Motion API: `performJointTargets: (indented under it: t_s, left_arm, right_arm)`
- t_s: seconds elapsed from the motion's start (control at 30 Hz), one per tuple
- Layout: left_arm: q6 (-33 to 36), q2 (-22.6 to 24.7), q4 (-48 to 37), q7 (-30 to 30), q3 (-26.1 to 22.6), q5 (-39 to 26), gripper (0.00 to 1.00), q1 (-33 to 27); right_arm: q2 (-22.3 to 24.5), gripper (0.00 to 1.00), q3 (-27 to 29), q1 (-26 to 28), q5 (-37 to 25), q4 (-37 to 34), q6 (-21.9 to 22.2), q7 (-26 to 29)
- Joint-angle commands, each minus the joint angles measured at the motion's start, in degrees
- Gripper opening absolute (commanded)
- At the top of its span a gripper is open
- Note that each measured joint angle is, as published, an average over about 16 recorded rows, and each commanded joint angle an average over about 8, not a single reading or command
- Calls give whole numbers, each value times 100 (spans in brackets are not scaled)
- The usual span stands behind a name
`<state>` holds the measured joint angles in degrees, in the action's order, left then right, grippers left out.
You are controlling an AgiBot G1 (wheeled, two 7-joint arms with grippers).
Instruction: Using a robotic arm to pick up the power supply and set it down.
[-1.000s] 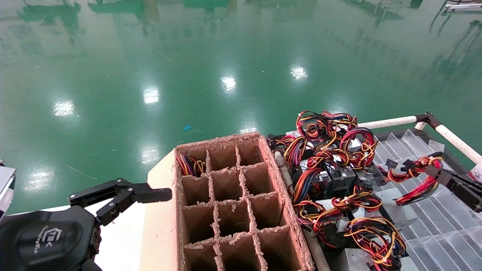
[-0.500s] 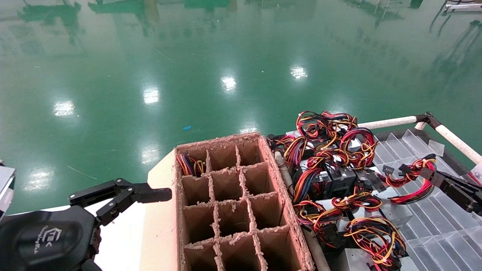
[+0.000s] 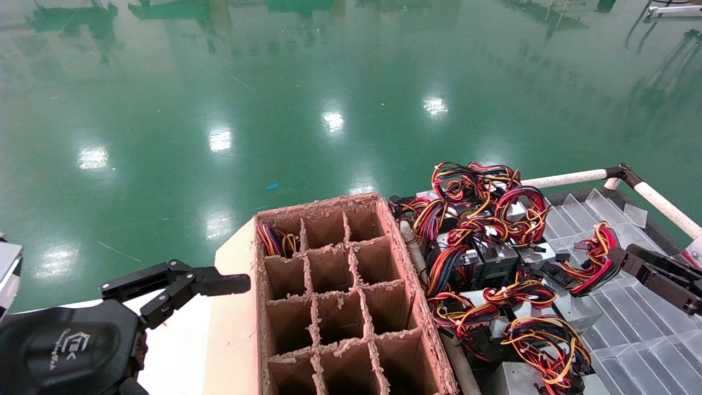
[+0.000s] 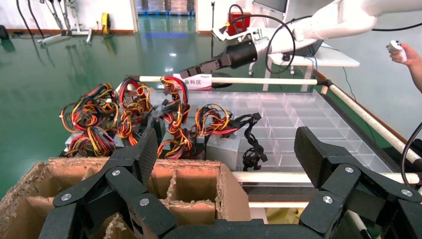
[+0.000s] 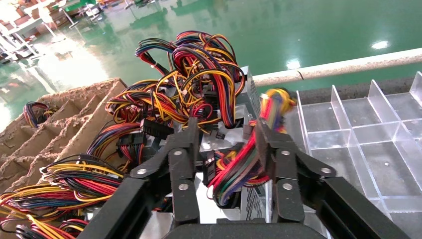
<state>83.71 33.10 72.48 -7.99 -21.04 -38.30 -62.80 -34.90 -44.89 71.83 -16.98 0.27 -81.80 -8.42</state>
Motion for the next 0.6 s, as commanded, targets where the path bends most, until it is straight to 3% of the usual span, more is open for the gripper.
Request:
performJointTargets:
  t_s: [0.03,0.33,0.6]
  left_arm:
    - [0,0,0,0,0,0,100,0]
    - [0,0,0,0,0,0,100,0]
    - [1,0,-1,1,-1,0,100,-1]
  right_arm:
    - [0,100,1,-2,2,-1,-2,0]
    - [3,100,66,-27,-46,153,-16,41]
    - [1,100,402,-146,-337,1008,-60,265]
